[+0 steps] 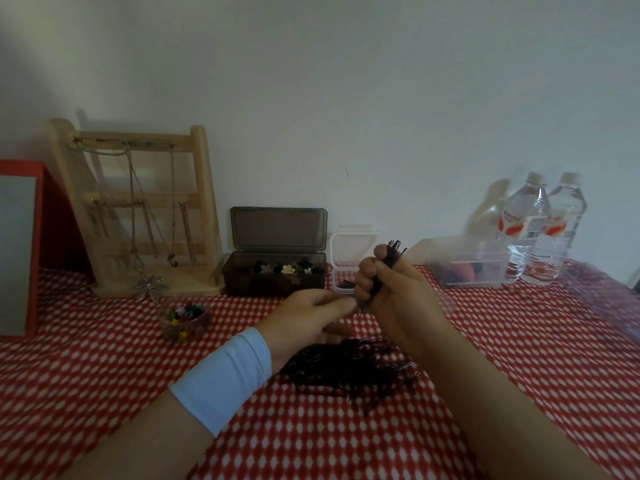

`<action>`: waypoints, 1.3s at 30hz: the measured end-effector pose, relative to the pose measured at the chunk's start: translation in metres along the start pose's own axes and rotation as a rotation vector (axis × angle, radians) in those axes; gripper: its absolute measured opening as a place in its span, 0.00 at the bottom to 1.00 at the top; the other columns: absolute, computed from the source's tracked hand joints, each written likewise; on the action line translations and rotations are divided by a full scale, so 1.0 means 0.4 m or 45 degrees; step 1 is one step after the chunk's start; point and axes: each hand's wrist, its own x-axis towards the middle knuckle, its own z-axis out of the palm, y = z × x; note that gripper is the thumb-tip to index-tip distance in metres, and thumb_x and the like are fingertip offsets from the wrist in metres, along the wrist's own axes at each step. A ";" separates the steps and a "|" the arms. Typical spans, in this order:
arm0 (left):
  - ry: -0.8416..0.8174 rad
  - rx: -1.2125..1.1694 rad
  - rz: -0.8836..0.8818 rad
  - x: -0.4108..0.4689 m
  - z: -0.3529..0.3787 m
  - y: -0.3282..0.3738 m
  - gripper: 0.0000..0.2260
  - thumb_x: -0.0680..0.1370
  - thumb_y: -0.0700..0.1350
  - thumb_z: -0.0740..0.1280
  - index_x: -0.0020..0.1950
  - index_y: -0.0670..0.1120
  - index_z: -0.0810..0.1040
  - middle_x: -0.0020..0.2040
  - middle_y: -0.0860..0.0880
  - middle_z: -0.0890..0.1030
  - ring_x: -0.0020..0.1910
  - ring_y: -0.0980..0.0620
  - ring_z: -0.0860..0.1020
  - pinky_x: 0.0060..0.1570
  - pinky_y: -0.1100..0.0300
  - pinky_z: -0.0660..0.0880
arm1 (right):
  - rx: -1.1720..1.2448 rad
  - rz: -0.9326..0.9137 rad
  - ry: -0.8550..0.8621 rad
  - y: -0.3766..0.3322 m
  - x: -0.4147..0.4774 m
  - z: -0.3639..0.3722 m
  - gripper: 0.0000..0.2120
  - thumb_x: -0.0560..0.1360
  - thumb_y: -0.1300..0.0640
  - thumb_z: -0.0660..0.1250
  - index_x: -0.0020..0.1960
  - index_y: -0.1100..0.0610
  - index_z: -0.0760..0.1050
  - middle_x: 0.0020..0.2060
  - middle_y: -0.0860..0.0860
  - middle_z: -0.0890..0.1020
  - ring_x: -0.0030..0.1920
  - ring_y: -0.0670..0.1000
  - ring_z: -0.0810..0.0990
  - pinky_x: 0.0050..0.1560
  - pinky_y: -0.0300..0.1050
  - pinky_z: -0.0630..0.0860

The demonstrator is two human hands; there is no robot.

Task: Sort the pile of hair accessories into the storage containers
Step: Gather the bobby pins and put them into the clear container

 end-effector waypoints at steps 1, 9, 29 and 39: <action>-0.048 -0.236 -0.043 -0.001 0.007 0.005 0.11 0.79 0.45 0.66 0.58 0.42 0.81 0.53 0.45 0.84 0.50 0.48 0.83 0.51 0.55 0.80 | -0.042 -0.040 0.026 0.000 0.003 -0.002 0.15 0.82 0.71 0.50 0.47 0.55 0.68 0.34 0.51 0.72 0.34 0.49 0.69 0.36 0.41 0.66; -0.204 -1.102 -0.144 -0.010 0.020 0.026 0.17 0.72 0.36 0.63 0.58 0.29 0.75 0.56 0.33 0.80 0.60 0.37 0.78 0.59 0.46 0.77 | -0.198 -0.160 0.057 0.011 0.002 -0.001 0.14 0.83 0.70 0.51 0.49 0.56 0.69 0.36 0.51 0.76 0.36 0.49 0.73 0.40 0.43 0.70; -0.360 -1.031 -0.217 -0.009 -0.010 0.024 0.20 0.75 0.42 0.64 0.65 0.35 0.72 0.52 0.37 0.76 0.60 0.39 0.74 0.68 0.43 0.68 | -0.419 -0.055 -0.029 0.017 -0.012 0.015 0.11 0.83 0.70 0.52 0.58 0.60 0.69 0.33 0.52 0.71 0.34 0.51 0.72 0.39 0.44 0.74; 0.017 0.574 0.583 0.019 -0.041 0.151 0.17 0.84 0.45 0.57 0.73 0.51 0.70 0.67 0.57 0.75 0.65 0.63 0.72 0.66 0.70 0.63 | -0.390 0.433 -0.253 -0.042 -0.005 0.026 0.09 0.83 0.67 0.53 0.54 0.61 0.71 0.35 0.54 0.71 0.36 0.52 0.70 0.39 0.45 0.69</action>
